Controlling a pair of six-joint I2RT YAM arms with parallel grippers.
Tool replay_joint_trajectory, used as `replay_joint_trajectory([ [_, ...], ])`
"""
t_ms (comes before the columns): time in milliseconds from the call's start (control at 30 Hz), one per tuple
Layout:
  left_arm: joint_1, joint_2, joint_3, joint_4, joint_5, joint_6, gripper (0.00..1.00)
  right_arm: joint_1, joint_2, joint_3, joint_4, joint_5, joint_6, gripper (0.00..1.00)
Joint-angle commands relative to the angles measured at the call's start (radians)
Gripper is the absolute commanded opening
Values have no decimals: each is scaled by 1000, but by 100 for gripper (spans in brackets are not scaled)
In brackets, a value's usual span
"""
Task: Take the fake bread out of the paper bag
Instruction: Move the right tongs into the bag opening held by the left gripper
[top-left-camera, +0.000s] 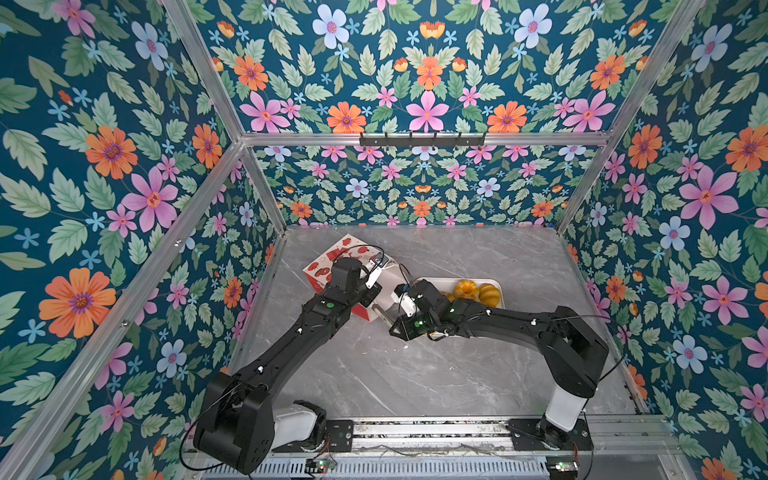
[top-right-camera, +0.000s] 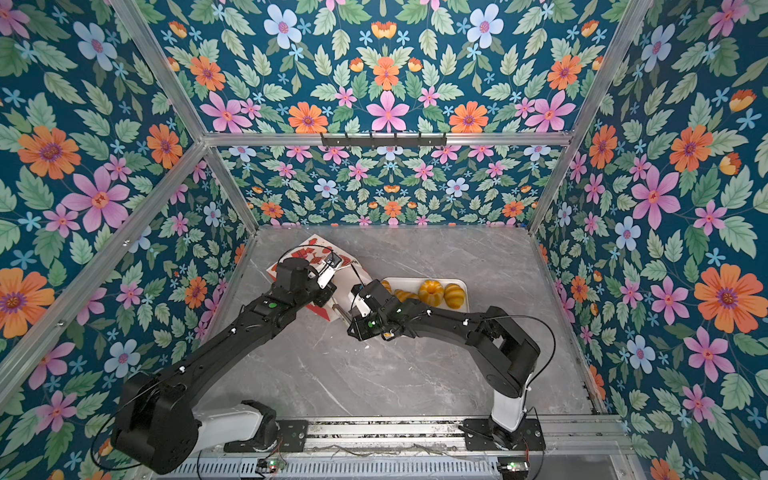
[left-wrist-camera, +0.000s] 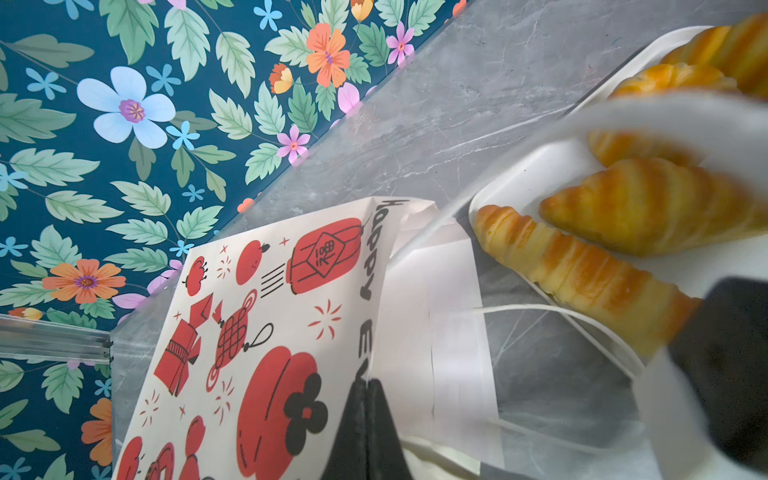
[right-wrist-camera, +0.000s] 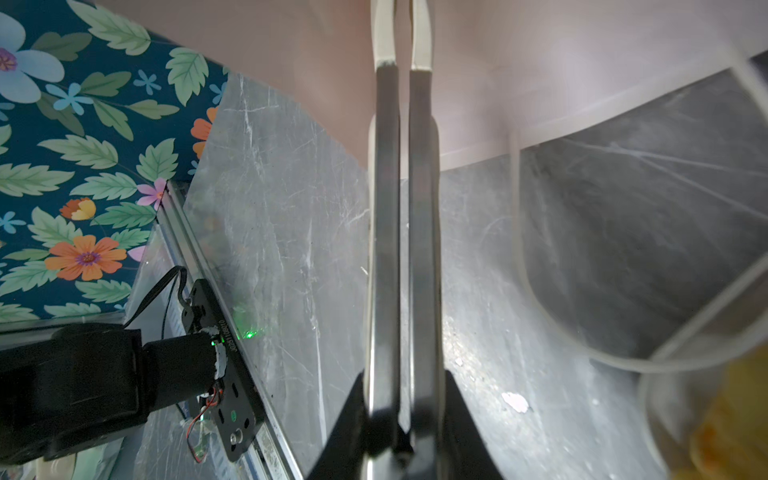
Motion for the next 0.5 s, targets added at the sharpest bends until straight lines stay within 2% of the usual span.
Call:
replay_joint_trajectory([
  [0,1,-14,-13,34,13,2,0,-12,-25,-22,36,41,36,15],
  [233,1,-35,-43,46,31,-11,0,-39,-9,-5,-10,26,22,26],
  [467,1,-49,-64,53,38,-14,0,-70,23,15,27,-59,45,30],
])
